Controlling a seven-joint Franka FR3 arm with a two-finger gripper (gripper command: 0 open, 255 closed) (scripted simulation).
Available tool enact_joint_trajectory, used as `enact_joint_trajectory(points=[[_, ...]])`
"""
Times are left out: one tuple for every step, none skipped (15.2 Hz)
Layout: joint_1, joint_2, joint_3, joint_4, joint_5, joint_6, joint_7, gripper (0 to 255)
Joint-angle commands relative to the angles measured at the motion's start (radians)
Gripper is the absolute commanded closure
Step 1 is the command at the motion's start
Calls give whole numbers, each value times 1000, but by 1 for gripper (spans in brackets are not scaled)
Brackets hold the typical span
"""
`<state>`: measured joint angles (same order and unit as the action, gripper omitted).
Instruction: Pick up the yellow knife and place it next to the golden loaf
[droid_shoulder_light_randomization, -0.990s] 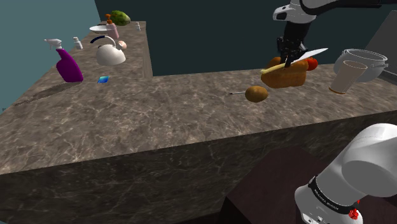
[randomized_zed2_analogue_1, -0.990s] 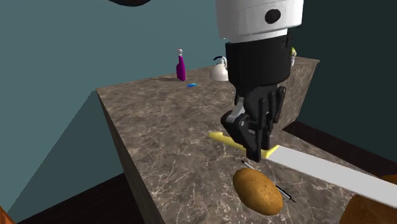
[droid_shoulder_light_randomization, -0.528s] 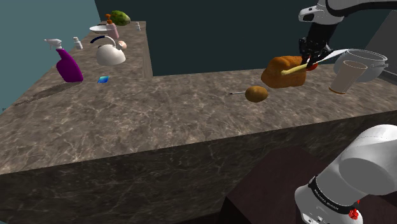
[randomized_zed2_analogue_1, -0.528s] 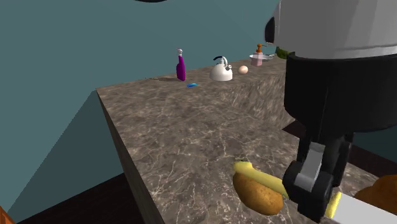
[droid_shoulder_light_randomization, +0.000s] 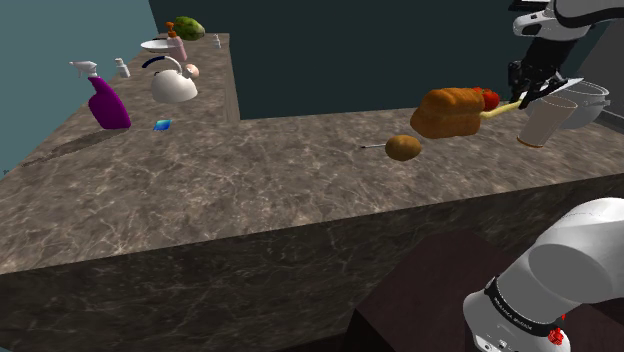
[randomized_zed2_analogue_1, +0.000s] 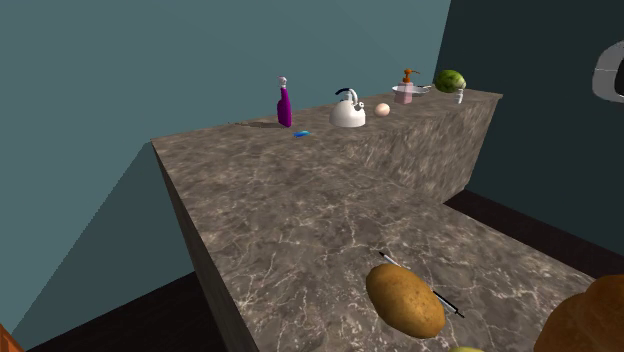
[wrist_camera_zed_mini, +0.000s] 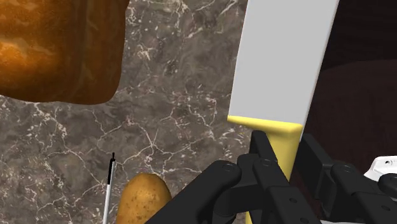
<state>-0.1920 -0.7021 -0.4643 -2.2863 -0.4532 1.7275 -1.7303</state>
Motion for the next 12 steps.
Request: enact_joint_trajectory(points=[[-11,7,-46,19,-20,7,-53,255],[-17,8,-67,27,-30,10,-77,255],[-23,11,-89,35,-39,13,-101,255],[-27,14,-111,45,-48,16,-125,255],[-31,18,-133,56,-56,20,-150,255],[-34,23,-156,68,-63,23,-174,255],[-37,30,-180,81,-70,27,-199,255],[-38,37,-204,95,-76,32,-224,255],[-38,45,-229,110,-81,36,-249,255],[-37,54,-252,125,-85,40,-272,255],[-39,52,-256,111,-89,52,-269,255],[-40,51,-260,98,-93,64,-267,255]])
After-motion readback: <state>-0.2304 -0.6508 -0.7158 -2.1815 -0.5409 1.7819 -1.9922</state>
